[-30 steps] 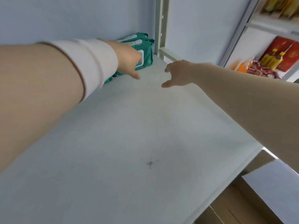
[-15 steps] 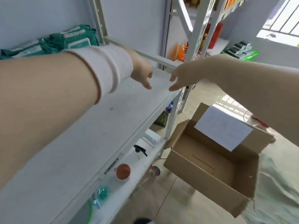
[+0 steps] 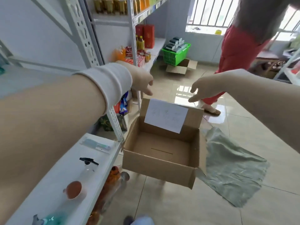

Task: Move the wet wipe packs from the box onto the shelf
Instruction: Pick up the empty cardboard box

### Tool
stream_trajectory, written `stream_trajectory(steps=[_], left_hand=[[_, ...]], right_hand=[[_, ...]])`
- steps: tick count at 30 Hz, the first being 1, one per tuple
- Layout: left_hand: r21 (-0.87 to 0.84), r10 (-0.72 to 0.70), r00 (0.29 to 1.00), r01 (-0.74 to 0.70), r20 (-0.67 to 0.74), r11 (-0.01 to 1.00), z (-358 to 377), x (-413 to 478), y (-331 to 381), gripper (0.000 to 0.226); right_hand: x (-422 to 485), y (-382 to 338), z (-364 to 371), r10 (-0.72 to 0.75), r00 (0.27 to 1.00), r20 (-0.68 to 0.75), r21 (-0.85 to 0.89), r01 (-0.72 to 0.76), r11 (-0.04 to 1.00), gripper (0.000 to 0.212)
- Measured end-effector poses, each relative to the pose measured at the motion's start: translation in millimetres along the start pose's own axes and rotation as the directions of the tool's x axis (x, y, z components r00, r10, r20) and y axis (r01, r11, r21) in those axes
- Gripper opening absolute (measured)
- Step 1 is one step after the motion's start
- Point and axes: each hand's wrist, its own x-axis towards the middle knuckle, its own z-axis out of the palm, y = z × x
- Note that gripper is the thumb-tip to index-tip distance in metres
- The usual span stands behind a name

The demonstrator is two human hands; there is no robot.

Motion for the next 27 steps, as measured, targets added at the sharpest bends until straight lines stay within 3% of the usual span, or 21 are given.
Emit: stream_trajectory(steps=[4, 10, 14, 16, 19, 23, 27], left_hand=[[-0.017, 0.064, 0.998, -0.064, 0.001, 0.998, 10.9, 44.7, 37.9, 0.054], [-0.013, 0.163, 0.982, -0.163, 0.091, 0.987, 69.2, 142.8, 48.0, 0.056], [-0.189, 0.188, 0.969, -0.157, 0.160, 0.969, 151.8, 224.0, 32.2, 0.054], [-0.478, 0.164, 0.958, -0.034, 0.234, 0.878, 205.6, 251.3, 24.8, 0.057], [-0.762, 0.037, 0.950, 0.226, 0.311, 0.607, 288.6, 276.1, 16.8, 0.066], [-0.764, -0.281, 0.870, 0.491, 0.405, 0.418, 385.1, 301.8, 1.7, 0.076], [-0.759, -0.412, 0.823, 0.541, 0.391, 0.362, 451.6, 333.5, -16.8, 0.082]], right_hand=[[17.4, 39.9, 43.8, 0.074, 0.995, 0.073, 0.111, -0.082, 0.990, 0.055], [94.0, 59.4, 114.5, 0.055, 0.976, 0.210, 0.200, -0.098, 0.975, 0.054], [162.8, 62.0, 198.4, 0.095, 0.944, 0.315, 0.426, -0.230, 0.875, 0.059], [181.9, 55.0, 251.5, 0.131, 0.901, 0.413, 0.510, -0.348, 0.787, 0.061], [195.8, 36.4, 333.9, 0.191, 0.803, 0.565, 0.539, -0.534, 0.651, 0.068], [215.6, 28.2, 404.1, 0.349, 0.711, 0.611, 0.564, -0.700, 0.439, 0.072], [265.6, 38.3, 446.5, 0.531, 0.659, 0.532, 0.625, -0.729, 0.278, 0.066]])
